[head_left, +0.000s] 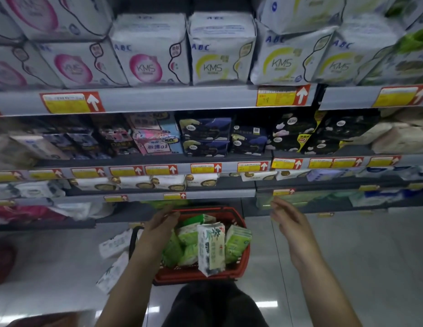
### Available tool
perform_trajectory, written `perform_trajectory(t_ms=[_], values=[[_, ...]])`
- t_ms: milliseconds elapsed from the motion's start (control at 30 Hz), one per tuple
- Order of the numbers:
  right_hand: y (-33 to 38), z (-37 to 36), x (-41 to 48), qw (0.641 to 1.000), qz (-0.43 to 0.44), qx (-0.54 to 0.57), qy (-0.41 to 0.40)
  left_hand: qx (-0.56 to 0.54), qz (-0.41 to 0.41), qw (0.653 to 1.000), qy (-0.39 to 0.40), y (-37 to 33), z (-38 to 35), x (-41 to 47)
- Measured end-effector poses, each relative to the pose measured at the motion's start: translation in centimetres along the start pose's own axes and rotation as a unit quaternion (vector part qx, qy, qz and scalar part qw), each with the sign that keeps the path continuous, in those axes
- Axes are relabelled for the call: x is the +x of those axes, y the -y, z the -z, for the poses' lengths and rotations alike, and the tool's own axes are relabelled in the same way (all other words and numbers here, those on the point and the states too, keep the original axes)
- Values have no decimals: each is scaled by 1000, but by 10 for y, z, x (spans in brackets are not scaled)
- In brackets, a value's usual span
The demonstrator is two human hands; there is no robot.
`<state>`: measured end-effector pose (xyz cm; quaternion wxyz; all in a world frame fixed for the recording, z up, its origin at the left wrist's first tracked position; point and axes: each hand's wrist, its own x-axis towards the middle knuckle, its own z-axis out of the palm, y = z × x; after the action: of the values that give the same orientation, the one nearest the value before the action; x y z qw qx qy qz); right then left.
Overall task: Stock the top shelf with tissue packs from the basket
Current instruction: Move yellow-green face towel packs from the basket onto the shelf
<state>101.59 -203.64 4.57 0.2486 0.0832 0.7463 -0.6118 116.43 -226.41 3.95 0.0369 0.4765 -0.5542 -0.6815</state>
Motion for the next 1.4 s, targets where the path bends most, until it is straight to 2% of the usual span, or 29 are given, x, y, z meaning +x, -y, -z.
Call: perform_trajectory(t_ms=[367, 867, 1133, 1300, 1400], values=[[-27, -8, 1, 998, -41, -42, 16, 21, 64, 997, -33, 26, -7, 17], [-88, -6, 5, 987, -132, -90, 4, 27, 70, 997, 20, 72, -15, 35], [-132, -13, 15, 977, -189, -102, 5, 11, 84, 996, -10, 105, -26, 51], [-158, -22, 17, 968, -223, -110, 11, 24, 127, 992, -14, 119, -31, 66], [-172, -27, 22, 965, -231, -123, 13, 37, 94, 995, -7, 129, -31, 71]])
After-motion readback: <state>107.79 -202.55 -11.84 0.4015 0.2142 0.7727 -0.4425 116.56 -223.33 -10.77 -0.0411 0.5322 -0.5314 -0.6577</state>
